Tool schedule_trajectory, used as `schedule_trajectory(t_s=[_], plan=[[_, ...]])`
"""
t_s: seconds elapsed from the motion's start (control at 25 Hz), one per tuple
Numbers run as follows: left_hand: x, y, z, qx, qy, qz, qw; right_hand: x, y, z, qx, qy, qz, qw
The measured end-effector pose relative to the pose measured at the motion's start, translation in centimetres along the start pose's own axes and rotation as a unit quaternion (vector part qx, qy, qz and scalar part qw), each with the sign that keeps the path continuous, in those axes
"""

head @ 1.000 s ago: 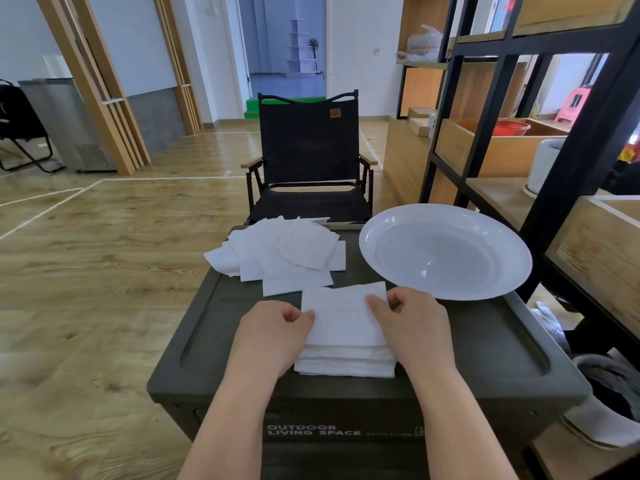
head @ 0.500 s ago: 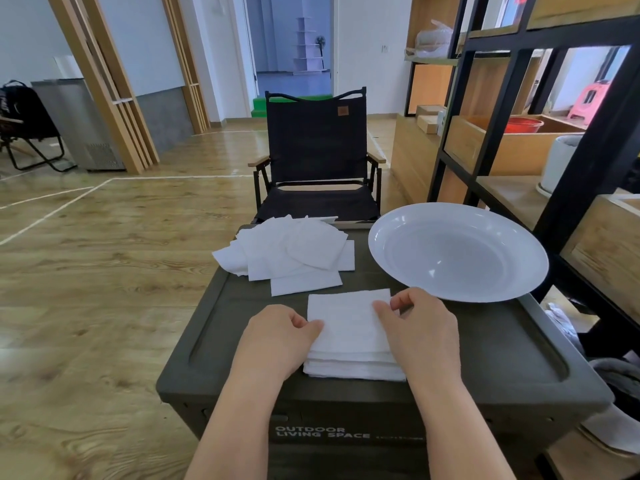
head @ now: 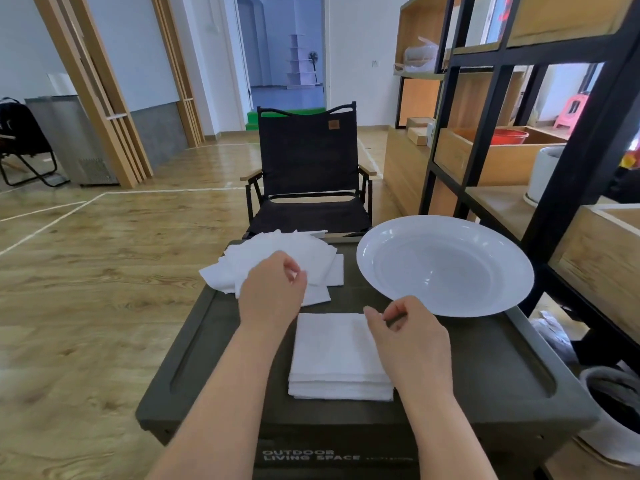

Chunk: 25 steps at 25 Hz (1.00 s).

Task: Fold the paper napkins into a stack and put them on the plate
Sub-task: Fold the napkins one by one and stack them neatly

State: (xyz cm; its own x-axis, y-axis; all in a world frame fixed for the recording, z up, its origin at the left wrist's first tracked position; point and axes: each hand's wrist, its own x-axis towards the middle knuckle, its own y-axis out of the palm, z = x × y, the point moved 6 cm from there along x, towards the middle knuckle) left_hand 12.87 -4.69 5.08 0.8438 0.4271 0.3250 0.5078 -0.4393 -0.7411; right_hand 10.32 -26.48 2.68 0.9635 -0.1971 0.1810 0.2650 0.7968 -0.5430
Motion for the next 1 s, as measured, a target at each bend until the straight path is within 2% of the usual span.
schedule_trajectory(t_s=[0.08, 0.16, 0.24, 0.32, 0.4, 0.48, 0.52, 0.6, 0.68, 0.76, 0.92, 1.0], plan=[[2.2, 3.0, -1.4, 0.023, 0.042, 0.051, 0.998, 0.2, -0.4, 0.4, 0.032, -0.017, -0.023, 0.999], [3.3, 5.7, -1.4, 0.099, 0.058, 0.080, 0.990, 0.3, -0.5, 0.5, 0.044, -0.025, -0.027, 0.998], [3.7, 6.4, -1.1, 0.138, 0.063, 0.057, 0.987, 0.5, -0.6, 0.4, 0.057, -0.026, -0.029, 0.998], [3.7, 5.7, -1.3, 0.129, 0.062, 0.027, 0.989, 0.8, -1.0, 0.2, 0.076, -0.035, -0.045, 0.995], [2.9, 3.6, -2.3, 0.092, 0.062, -0.005, 0.994, 0.8, -1.5, 0.1, 0.087, -0.048, -0.053, 0.994], [0.7, 0.2, -3.4, 0.045, 0.080, -0.040, 0.995, 0.7, -1.3, 0.5, 0.097, -0.071, -0.019, 0.993], [-0.7, -1.4, -3.9, 0.013, 0.101, -0.035, 0.994, 0.6, -1.1, 0.9, 0.101, -0.084, 0.010, 0.991], [-3.7, -3.6, -4.4, -0.047, 0.138, 0.022, 0.989, 0.5, -0.5, 1.5, 0.129, -0.098, 0.075, 0.984], [-6.1, -5.0, -4.4, -0.088, 0.148, 0.067, 0.983, 0.2, 0.1, 1.9, 0.175, -0.085, 0.125, 0.973], [-7.3, -5.5, -3.7, -0.134, 0.128, 0.075, 0.980, -0.1, 0.3, 1.7, 0.206, -0.078, 0.143, 0.965], [-7.7, -5.0, -1.3, -0.220, 0.018, 0.085, 0.972, -0.1, 0.1, 1.6, 0.210, -0.053, 0.125, 0.968], [-7.7, -4.7, -0.9, -0.241, 0.000, 0.089, 0.967, -0.1, -0.1, 1.8, 0.213, -0.045, 0.123, 0.968]])
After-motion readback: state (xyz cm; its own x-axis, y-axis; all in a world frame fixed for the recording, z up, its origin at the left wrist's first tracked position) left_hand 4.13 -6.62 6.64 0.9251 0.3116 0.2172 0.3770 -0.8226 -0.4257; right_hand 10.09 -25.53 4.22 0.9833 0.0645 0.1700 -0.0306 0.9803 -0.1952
